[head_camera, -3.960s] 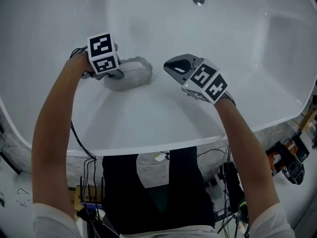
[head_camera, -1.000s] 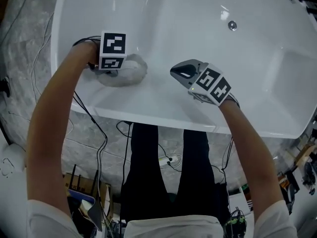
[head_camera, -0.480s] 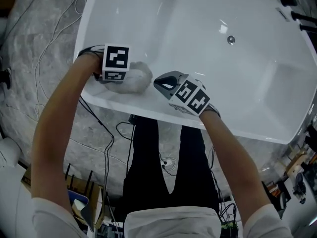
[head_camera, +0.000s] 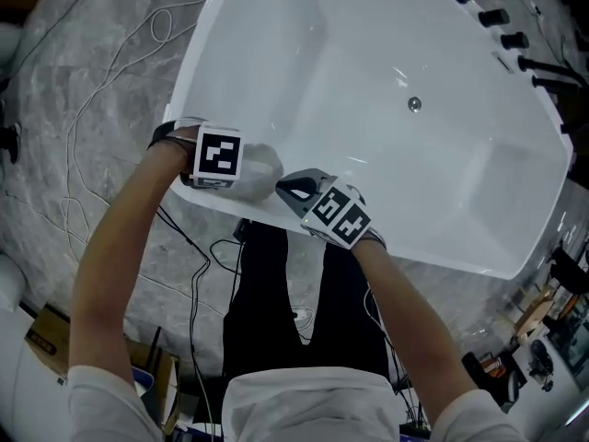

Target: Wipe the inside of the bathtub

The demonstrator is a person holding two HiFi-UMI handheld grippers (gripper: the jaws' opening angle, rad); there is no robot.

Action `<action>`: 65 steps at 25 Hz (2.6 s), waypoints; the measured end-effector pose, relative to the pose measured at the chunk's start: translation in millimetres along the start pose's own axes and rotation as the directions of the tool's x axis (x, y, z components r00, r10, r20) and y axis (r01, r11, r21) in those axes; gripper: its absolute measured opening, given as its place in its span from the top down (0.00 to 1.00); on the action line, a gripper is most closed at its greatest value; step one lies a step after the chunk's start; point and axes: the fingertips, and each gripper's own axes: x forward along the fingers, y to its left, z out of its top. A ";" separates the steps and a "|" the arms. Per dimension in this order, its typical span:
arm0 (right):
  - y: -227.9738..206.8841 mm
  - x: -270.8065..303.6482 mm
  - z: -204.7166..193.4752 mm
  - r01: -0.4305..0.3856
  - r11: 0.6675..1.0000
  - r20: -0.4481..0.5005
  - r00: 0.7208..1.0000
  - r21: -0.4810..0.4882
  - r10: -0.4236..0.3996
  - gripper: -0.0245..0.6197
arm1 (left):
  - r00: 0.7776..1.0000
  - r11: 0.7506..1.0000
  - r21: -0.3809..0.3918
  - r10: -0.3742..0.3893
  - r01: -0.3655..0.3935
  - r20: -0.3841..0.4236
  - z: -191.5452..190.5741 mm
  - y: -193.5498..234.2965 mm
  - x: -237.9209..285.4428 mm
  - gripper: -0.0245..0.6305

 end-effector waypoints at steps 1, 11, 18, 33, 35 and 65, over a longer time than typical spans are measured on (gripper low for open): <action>0.8 -3.1 3.0 0.002 1.000 0.004 1.000 -0.001 -0.002 0.93 | 1.000 1.000 0.003 0.010 -0.010 0.004 -0.7 -2.3 -4.9 0.81; 23.4 -40.8 35.2 0.012 1.000 0.053 0.999 -0.007 -0.011 0.93 | 0.992 0.992 -0.067 0.108 -0.104 0.062 -0.7 -37.0 -36.8 0.81; 44.9 -90.5 46.2 0.000 0.999 0.118 0.993 -0.034 0.004 0.93 | 0.961 0.970 -0.130 0.227 -0.208 0.158 28.2 -63.7 -65.9 0.81; 82.5 -250.8 14.9 0.076 0.997 0.257 0.964 -0.034 -0.065 0.93 | 0.858 0.920 -0.323 0.340 -0.220 0.384 174.3 -158.7 -111.2 0.81; 91.3 -282.9 8.0 0.099 0.995 0.306 0.948 -0.019 -0.088 0.93 | 0.821 0.899 -0.364 0.390 -0.242 0.417 199.5 -173.0 -122.6 0.81; 127.0 -530.5 -49.0 0.427 0.862 0.645 0.583 0.273 -0.493 0.93 | 0.182 0.733 -0.597 0.668 -0.327 0.721 391.7 -274.5 -253.5 0.81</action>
